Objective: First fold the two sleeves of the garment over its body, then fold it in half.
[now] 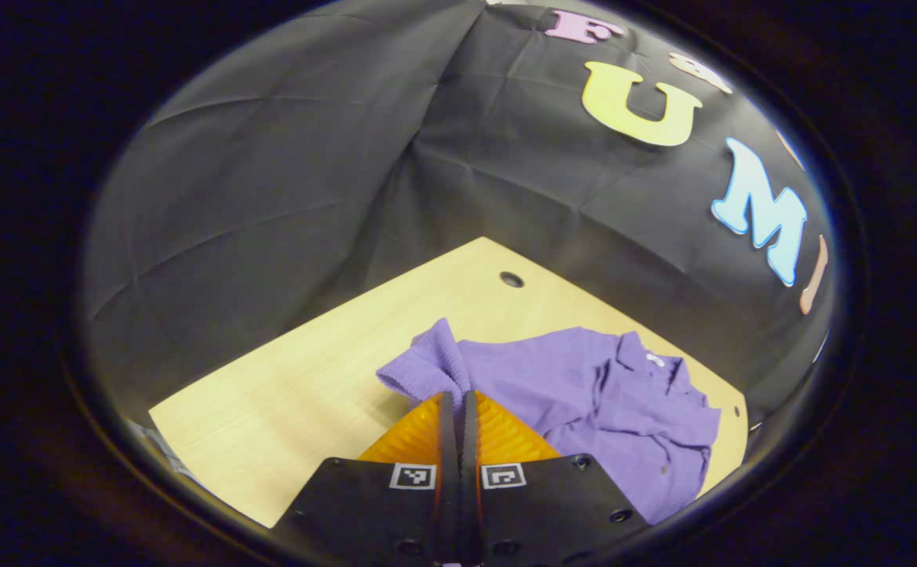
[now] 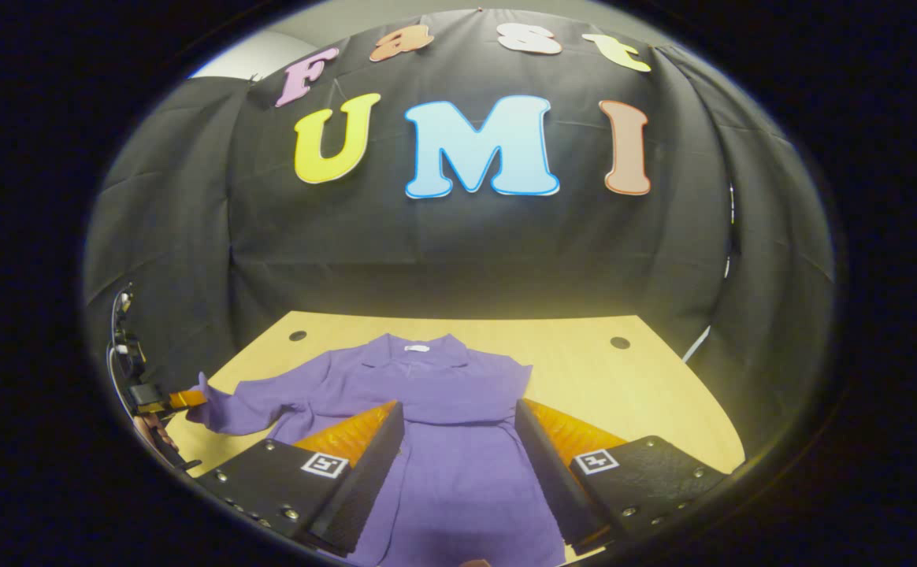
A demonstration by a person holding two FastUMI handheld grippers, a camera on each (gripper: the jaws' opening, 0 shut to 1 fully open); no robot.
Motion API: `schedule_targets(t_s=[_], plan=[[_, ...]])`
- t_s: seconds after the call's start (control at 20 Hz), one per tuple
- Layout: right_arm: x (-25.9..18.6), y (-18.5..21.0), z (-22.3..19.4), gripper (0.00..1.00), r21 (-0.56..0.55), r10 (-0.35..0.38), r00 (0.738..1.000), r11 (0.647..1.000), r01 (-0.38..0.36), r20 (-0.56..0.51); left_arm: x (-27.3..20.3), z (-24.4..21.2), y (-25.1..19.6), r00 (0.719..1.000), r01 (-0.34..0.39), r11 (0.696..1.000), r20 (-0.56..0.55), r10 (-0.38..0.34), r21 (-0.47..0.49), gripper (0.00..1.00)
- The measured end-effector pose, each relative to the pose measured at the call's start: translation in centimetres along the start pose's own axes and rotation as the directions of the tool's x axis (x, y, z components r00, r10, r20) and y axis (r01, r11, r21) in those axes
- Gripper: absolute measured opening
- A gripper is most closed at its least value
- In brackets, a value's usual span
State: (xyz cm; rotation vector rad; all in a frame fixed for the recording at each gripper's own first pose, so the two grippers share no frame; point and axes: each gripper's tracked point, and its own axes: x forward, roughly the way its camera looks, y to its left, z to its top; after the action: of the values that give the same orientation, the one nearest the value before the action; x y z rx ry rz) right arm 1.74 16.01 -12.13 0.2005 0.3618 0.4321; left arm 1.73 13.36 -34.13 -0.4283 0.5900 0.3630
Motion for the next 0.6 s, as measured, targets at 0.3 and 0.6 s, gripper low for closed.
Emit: schedule_targets(t_s=[0.3,0.6], plan=[[0.3,-3.9,-1.0,0.89,0.027,-0.047,0.999,0.999,0.047,-0.007,1.9,-0.3,-9.1,0.992,0.125,0.991,-0.024,-0.124,0.042,0.07],[0.6,-7.3,-1.8,0.89,0.044,-0.082,0.996,0.996,0.083,-0.025,2.9,-0.9,-18.2,0.969,0.245,0.968,-0.035,-0.243,0.058,0.07]])
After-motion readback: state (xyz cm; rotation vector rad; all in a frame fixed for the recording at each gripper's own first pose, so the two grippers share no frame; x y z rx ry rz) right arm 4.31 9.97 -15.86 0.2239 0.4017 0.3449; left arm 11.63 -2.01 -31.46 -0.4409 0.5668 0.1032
